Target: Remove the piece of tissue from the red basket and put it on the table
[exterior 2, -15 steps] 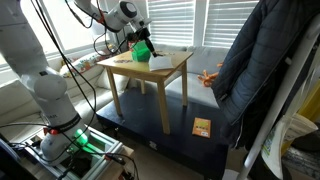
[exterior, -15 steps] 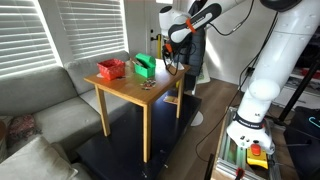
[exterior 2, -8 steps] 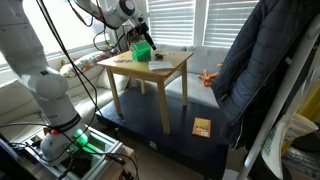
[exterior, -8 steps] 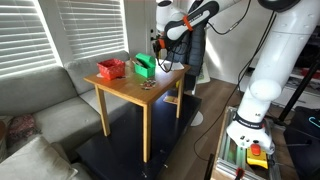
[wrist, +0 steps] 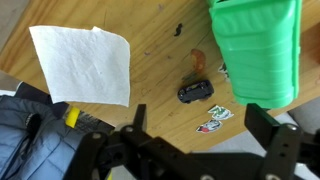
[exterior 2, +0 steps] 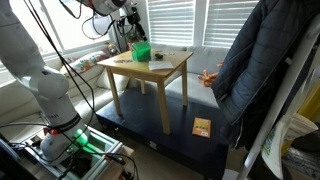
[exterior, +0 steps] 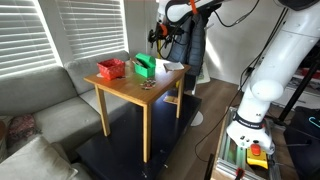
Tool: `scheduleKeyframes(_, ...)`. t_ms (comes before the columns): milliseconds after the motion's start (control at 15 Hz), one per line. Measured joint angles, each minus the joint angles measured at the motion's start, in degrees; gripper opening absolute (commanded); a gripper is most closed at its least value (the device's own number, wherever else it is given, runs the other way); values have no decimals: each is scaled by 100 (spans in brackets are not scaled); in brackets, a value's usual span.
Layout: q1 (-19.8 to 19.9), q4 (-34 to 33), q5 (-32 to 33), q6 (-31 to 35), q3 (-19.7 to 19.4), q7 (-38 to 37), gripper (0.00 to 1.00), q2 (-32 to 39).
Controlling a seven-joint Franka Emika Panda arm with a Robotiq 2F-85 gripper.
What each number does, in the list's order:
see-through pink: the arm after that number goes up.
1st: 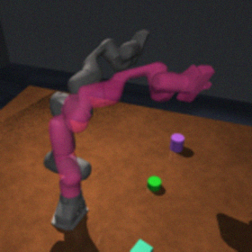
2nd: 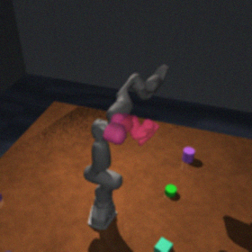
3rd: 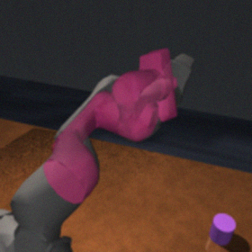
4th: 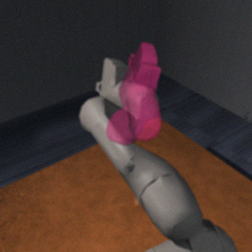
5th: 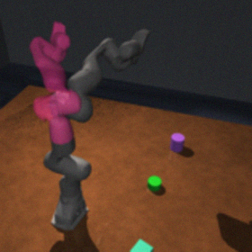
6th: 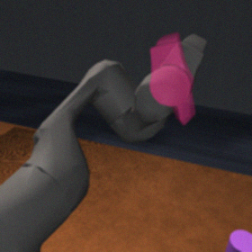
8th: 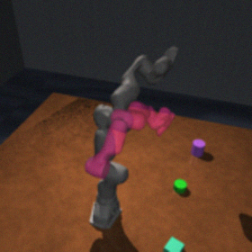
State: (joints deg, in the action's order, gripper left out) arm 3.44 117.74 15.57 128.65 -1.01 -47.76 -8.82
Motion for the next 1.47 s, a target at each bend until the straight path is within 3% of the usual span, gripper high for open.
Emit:
scheduleKeyframes(267,-155,60,-384,-225,131,724,100,-471)
scheduleKeyframes(733,-617,69,-1739,-288,270,2551,100,-824)
scheduleKeyframes(1467,-641,70,-1834,-288,267,2751,100,-830)
